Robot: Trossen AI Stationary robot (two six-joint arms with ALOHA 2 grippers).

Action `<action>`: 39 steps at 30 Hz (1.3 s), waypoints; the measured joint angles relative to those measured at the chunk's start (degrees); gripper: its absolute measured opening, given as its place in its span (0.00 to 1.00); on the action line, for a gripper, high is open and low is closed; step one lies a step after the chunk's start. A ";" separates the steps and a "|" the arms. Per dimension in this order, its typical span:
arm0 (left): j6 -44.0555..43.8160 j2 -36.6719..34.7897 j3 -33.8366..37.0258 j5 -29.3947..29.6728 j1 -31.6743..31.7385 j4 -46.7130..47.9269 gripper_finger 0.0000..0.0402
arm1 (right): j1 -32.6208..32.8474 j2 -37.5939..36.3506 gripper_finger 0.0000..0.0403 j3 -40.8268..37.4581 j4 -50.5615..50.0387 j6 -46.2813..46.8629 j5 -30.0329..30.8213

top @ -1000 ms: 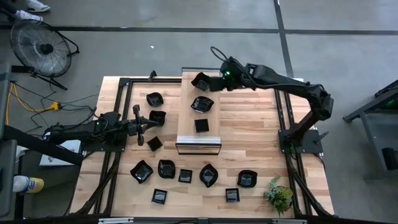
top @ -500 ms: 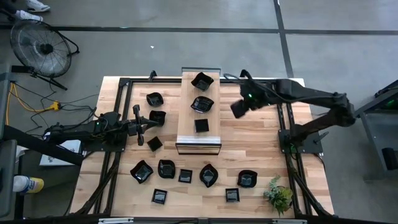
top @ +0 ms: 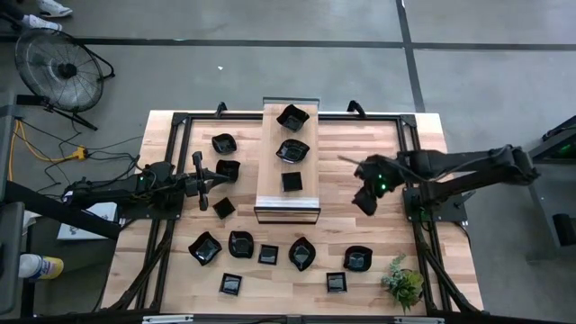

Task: Pick & Place Mini shaped plates
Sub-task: Stack the leaf-shaped plate on top of the leaf-shaped plate on the shelf

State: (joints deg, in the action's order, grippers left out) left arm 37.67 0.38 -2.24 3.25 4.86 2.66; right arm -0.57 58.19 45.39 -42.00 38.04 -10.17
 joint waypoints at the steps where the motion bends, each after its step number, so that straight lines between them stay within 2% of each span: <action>1: 0.00 -0.01 0.02 0.00 0.00 0.00 0.03 | 0.75 -0.18 0.35 -1.32 0.48 -1.19 -0.33; 9: 0.00 0.00 0.01 0.00 -0.02 -0.01 0.03 | 8.44 -0.10 0.35 -10.64 7.10 -11.40 -2.50; 14: 0.00 0.00 0.01 0.00 -0.02 0.00 0.03 | 13.69 1.38 0.35 -13.83 12.18 -13.06 -2.29; 20: 0.00 -0.02 0.02 0.00 -0.01 -0.02 0.03 | 17.59 8.43 0.35 -14.30 13.88 -13.04 -2.69; 27: 0.00 -0.02 0.01 0.00 0.00 0.00 0.03 | 21.33 14.95 0.35 -14.03 20.92 -11.53 -8.70; 39: 0.00 -0.02 0.00 0.00 0.00 0.00 0.03 | 22.07 22.54 0.35 -11.79 22.22 -7.89 -7.19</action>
State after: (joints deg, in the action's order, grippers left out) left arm 37.67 0.36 -2.24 3.25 4.86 2.66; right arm 21.50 80.72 33.61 -19.78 30.15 -17.36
